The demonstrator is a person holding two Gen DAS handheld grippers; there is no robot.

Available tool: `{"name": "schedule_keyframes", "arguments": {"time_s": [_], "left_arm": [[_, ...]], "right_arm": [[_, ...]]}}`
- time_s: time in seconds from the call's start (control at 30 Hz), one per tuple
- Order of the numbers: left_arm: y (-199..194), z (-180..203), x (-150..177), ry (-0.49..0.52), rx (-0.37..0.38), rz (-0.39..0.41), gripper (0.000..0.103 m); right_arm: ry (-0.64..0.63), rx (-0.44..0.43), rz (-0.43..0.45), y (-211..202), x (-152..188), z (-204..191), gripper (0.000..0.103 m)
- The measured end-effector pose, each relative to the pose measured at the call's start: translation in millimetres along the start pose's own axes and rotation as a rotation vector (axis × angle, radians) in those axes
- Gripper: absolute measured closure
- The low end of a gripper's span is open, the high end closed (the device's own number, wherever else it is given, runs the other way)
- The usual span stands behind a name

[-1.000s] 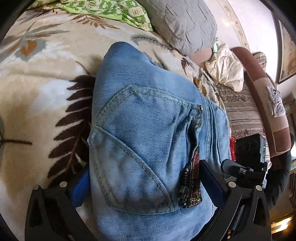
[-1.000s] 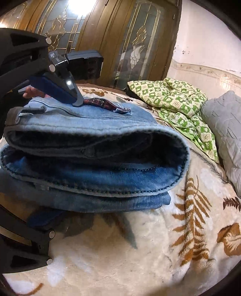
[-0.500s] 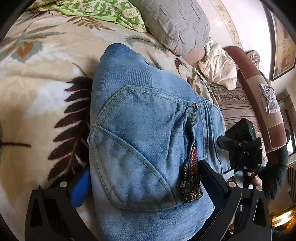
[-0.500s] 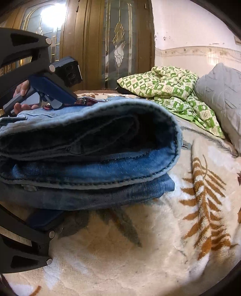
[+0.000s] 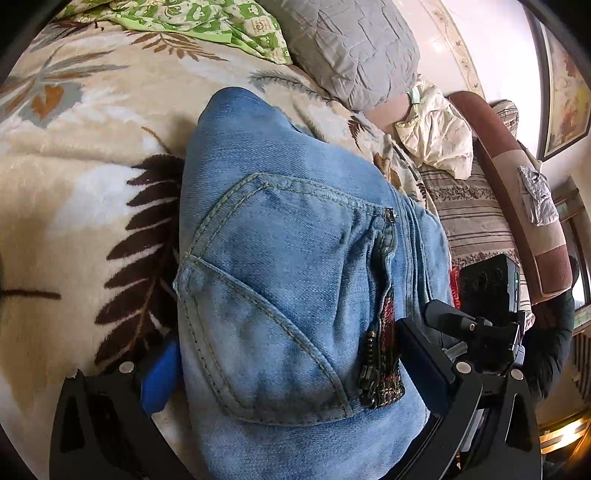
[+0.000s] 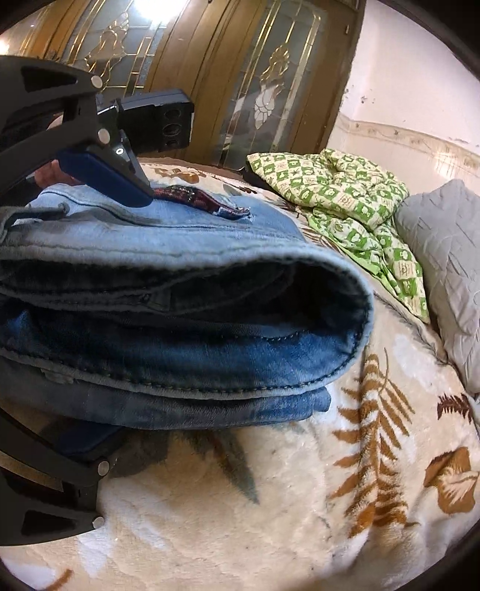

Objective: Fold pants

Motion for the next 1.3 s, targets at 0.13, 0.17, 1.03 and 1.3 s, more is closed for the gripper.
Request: {"name": "schedule_keyframes", "arguments": {"time_s": [0.13, 0.17, 1.03, 1.3], "left_arm": [[1, 4, 1, 0.004, -0.013, 0.01, 0.0], [1, 4, 1, 0.005, -0.013, 0.014, 0.0], [-29, 46, 5, 0.146, -0.065, 0.143, 0.067], [-36, 81, -27, 0.174, -0.006, 0.223, 0.067]], "right_arm": [[-0.005, -0.012, 0.001, -6, 2, 2, 0.001], [-0.008, -0.009, 0.01, -10, 3, 2, 0.003], [-0.24, 0.125, 0.164, -49, 9, -33, 0.072], [-0.321, 0.126, 0.254, -85, -27, -59, 0.072]]}}
Point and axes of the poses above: each gripper's, at about its wrist camera, not at the fingertips, and y roughly the way its jaws point, z to its right, x to its underside, the point moved 2 cm from there along y, roughly the way its jaws point, and after that the axes turned 11 degrees about z, right-handed, at the moved point
